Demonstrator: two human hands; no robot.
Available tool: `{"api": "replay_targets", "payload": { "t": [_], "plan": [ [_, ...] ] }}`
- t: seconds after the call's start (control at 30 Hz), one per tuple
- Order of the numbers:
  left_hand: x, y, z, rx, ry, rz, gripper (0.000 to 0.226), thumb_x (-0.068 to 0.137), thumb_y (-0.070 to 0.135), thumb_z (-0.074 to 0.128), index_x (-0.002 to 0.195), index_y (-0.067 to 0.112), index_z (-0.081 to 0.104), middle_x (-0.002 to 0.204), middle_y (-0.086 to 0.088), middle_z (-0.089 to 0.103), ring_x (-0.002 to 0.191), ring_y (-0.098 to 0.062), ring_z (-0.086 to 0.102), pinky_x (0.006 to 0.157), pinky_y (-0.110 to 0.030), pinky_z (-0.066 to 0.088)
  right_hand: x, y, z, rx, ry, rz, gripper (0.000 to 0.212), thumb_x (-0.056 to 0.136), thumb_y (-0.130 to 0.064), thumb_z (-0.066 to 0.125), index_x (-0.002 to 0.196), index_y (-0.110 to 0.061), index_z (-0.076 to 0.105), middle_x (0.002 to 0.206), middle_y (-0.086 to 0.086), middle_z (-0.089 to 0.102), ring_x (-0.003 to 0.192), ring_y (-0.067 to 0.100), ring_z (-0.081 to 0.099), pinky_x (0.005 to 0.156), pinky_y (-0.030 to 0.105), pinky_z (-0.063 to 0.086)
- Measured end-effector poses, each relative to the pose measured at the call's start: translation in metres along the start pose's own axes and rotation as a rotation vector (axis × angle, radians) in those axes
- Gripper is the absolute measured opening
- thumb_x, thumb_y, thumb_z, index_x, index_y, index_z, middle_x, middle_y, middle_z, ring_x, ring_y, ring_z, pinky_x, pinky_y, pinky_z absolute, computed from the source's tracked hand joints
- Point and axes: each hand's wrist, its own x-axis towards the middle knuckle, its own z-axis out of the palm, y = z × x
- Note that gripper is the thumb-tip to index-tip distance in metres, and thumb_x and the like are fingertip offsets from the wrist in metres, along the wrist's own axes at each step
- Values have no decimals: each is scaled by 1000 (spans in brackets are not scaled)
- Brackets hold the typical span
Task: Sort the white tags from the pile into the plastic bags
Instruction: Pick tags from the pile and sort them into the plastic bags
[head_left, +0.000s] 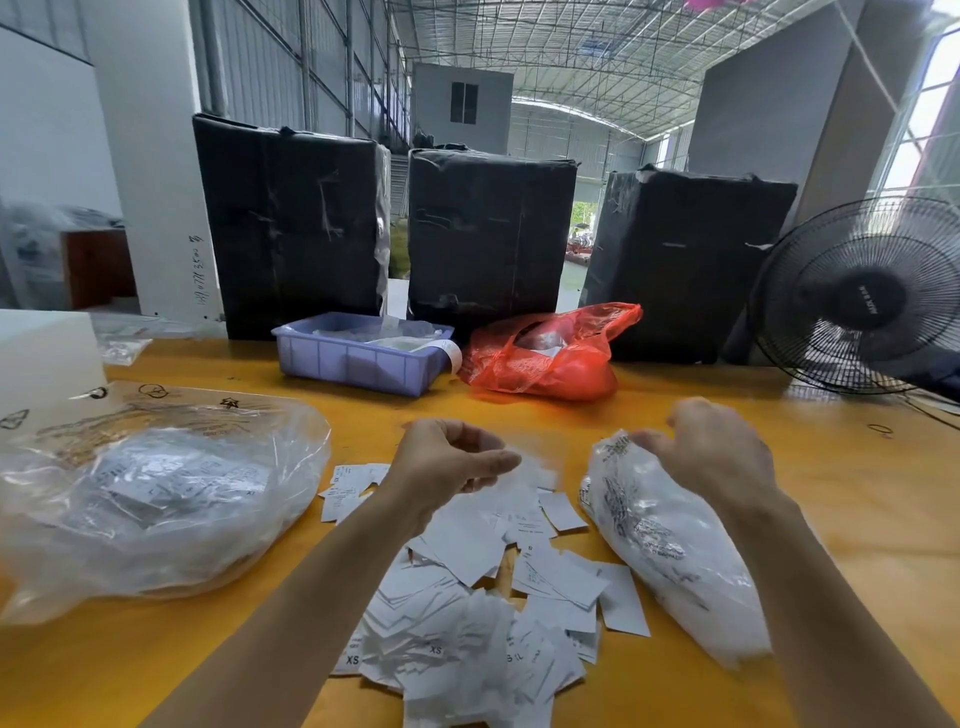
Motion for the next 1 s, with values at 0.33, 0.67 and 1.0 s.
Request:
{"api": "replay_targets", "payload": {
  "t": [0.33,0.67,1.0],
  "plan": [
    [-2,2,1,25,-44,5,30,50,23,82,75,12,69,62,4,70,54,-2,63,50,-13,49,-17,-36,-4,927,-358,-72,13,71,1,76,80,-3,66,72,12,69,54,12,66,51,18,51],
    [1,3,-3,-28,-59,-53,15,69,20,77,78,10,71,65,3,71,51,-2,61,49,-15,47,8,43,16,297,-427,362,14,75,4,74,78,11,62,71,20,68,61,28,67,61,37,59],
    [0,4,-5,36,-62,-40,23,51,23,84,66,11,70,57,1,67,51,-3,59,50,-16,46,-16,-30,-18,479,-129,-267,30,80,-39,69,98,-14,67,94,0,68,84,10,64,63,22,51]
  ]
}}
